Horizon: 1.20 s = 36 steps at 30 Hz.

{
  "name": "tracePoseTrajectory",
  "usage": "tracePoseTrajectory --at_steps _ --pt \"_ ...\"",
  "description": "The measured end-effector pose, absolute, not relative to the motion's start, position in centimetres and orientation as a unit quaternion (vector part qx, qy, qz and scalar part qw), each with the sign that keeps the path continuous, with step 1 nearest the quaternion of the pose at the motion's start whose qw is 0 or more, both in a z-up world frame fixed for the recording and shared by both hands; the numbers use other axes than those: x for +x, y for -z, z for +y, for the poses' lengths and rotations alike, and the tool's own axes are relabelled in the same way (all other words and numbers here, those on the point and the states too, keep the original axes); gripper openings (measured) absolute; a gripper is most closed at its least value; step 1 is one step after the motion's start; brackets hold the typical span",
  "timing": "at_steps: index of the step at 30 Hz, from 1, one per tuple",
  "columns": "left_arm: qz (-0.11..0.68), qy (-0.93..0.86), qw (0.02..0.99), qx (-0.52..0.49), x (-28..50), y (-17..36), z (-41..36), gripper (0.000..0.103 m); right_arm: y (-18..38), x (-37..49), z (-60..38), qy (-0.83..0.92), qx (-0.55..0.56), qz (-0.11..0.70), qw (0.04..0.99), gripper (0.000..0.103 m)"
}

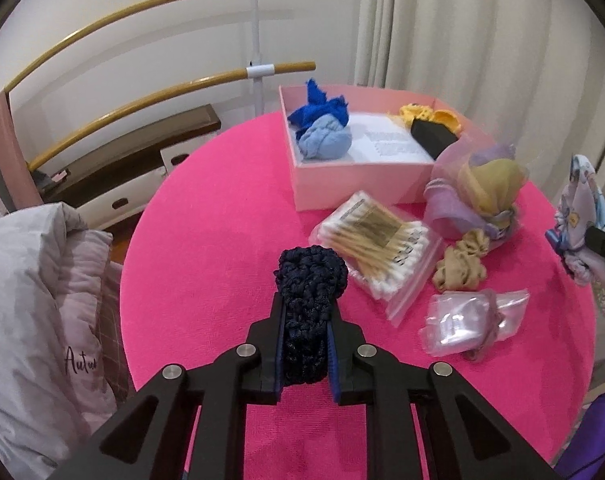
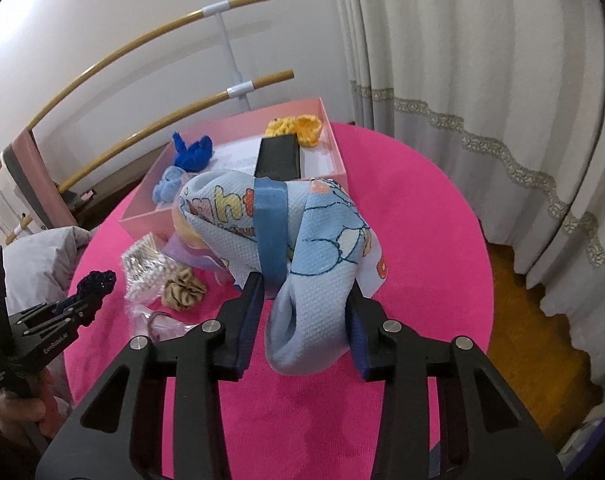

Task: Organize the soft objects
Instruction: 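Carry the knitted net and cloth bundle over the pink box with both grippers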

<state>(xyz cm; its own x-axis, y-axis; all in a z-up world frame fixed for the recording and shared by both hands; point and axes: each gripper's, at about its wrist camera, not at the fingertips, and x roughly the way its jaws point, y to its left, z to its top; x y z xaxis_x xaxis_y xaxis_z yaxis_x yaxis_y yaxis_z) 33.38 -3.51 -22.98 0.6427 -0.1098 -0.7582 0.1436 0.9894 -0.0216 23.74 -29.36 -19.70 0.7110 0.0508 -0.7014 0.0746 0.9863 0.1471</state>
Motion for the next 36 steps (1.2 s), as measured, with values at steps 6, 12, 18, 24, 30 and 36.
tracePoseTrajectory --at_steps 6,12,18,24,30,36 --pt "0.397 0.076 0.914 0.023 31.4 20.7 -4.0 0.013 18.9 23.4 -28.8 0.001 0.078 0.375 0.924 0.036" --pt "0.379 0.077 0.922 0.025 30.8 18.6 -4.4 0.013 18.0 23.2 -28.0 -0.009 0.074 0.368 0.927 0.036" --pt "0.346 0.078 0.935 0.024 31.8 15.4 -5.0 0.013 15.7 24.3 -26.5 -0.029 0.061 0.35 0.934 0.036" --pt "0.311 0.074 0.947 0.02 33.5 11.9 -5.0 0.013 12.3 26.6 -25.7 -0.041 0.048 0.321 0.945 0.036" --pt "0.294 0.077 0.953 0.014 36.6 9.5 -5.4 0.014 9.3 30.2 -25.2 -0.051 0.045 0.303 0.951 0.036" --pt "0.291 0.072 0.954 0.011 40.9 8.2 -6.2 0.014 8.3 35.2 -25.3 -0.057 0.056 0.31 0.947 0.037"
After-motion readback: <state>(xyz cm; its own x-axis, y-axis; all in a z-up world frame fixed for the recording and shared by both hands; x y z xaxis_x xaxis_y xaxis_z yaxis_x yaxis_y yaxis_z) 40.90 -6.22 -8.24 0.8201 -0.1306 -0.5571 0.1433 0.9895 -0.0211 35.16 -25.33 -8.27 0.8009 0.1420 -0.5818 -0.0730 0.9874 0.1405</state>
